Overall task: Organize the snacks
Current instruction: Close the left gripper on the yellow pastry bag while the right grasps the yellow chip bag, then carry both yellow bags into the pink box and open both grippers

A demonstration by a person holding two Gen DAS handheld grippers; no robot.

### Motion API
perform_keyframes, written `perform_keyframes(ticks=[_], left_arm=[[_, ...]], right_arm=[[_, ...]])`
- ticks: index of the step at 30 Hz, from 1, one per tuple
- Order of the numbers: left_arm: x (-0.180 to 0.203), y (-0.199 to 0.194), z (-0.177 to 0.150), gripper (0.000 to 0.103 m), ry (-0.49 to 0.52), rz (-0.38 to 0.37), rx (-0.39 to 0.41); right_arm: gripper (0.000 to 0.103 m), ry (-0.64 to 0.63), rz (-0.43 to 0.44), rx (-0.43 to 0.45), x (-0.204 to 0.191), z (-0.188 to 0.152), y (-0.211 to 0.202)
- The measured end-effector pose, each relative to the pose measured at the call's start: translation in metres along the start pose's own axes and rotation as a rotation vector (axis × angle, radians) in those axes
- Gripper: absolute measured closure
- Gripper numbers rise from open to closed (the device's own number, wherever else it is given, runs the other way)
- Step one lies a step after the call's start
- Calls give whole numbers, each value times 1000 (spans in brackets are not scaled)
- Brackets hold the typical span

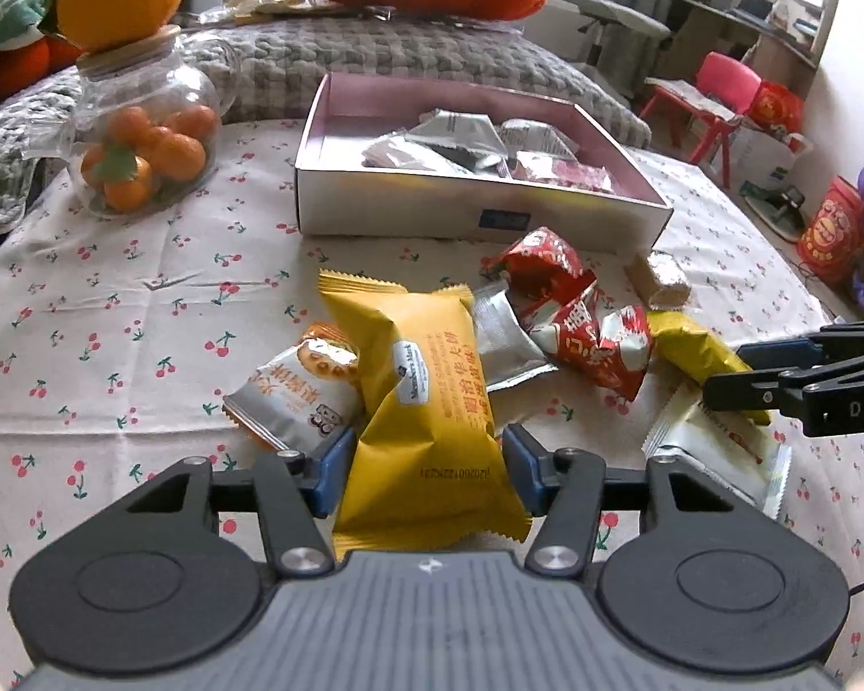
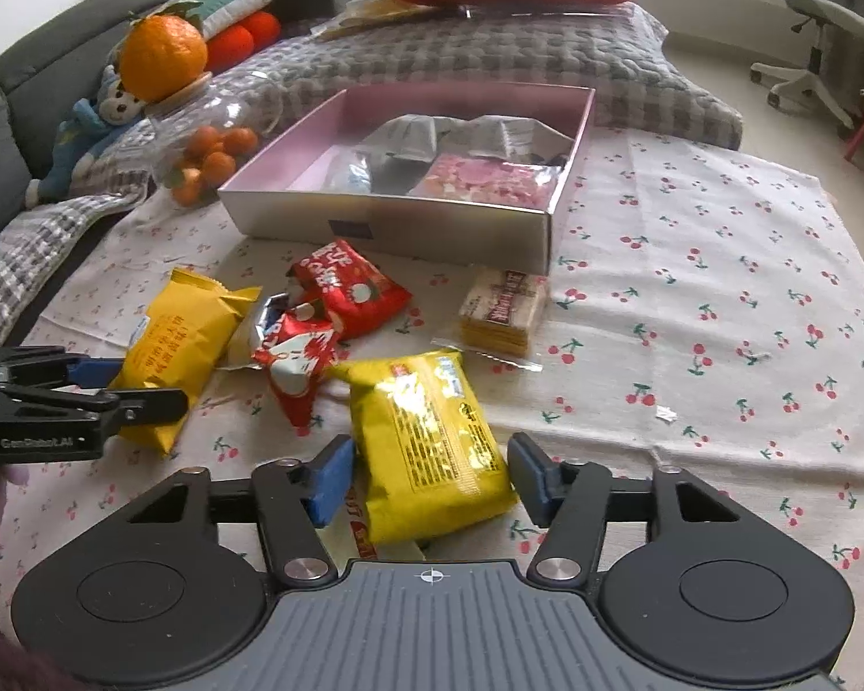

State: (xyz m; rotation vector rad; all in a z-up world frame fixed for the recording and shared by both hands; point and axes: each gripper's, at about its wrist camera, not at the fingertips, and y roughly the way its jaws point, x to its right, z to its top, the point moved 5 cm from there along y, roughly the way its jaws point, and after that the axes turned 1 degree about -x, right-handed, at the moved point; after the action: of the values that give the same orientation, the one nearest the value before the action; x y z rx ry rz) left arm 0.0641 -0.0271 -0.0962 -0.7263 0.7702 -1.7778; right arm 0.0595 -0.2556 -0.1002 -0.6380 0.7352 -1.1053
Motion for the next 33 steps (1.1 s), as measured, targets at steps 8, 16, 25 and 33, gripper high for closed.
perform_keyframes(ticks=[8, 16, 25, 33], left_arm=[[-2, 6, 1, 54, -14, 2, -9], [-3, -1, 6, 61, -33, -10, 8], [2, -16, 17, 64, -41, -25, 38], [-4, -22, 25, 64, -82, -27, 59]], right_arm=[[54, -5, 0, 8, -4, 1, 1], [56, 16, 6, 11, -3, 4, -5], [63, 56, 30, 34, -1, 12, -17], [63, 105, 44, 40, 2, 18, -20]])
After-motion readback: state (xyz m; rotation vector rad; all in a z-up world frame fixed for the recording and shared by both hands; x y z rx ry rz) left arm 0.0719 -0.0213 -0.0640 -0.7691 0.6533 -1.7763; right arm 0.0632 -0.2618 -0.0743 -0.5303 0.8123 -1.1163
